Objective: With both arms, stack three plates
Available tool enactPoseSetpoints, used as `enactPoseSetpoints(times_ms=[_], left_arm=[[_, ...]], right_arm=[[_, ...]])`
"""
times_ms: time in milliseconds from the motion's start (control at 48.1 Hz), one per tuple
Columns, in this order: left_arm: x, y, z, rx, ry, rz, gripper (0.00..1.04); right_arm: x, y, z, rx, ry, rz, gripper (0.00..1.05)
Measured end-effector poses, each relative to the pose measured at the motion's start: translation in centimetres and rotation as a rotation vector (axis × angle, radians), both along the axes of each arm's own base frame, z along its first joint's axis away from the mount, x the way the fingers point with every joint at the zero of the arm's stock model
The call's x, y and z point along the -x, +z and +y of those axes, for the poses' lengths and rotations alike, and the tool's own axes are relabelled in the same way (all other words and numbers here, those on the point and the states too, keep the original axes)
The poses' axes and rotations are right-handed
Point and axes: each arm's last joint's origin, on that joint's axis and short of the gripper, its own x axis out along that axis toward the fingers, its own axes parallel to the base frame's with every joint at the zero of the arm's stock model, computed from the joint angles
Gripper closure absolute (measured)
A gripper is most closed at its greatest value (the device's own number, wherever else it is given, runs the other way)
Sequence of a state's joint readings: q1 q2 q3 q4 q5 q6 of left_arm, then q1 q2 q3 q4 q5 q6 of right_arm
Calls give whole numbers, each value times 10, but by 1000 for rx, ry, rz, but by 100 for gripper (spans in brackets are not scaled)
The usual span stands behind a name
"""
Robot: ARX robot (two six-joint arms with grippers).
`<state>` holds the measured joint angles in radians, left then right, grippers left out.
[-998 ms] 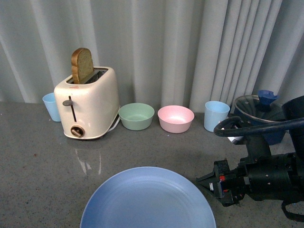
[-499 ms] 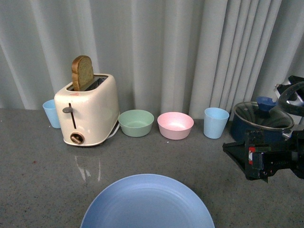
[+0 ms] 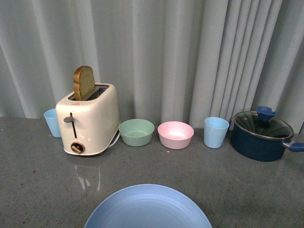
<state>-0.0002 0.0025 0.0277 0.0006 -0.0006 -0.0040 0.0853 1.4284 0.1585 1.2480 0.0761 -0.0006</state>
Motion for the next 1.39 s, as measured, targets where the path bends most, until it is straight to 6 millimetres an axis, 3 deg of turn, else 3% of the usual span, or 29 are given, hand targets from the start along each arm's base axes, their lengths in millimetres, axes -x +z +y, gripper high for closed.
enactPoseSetpoints(times_ms=[187,416,1018,1392], left_arm=[[0,0,0,0,0,0,7],[0,0,0,0,0,0,7],[0,0,0,0,0,0,7],[0,0,0,0,0,0,7]], right_arm=[[26,12,-14,-2,-6,8,102],[47,15,-15,-2,-9,-2,102],[82,21,-15,-2,-8,-25,102],[93,22,-15,-2,-8,-31,102]])
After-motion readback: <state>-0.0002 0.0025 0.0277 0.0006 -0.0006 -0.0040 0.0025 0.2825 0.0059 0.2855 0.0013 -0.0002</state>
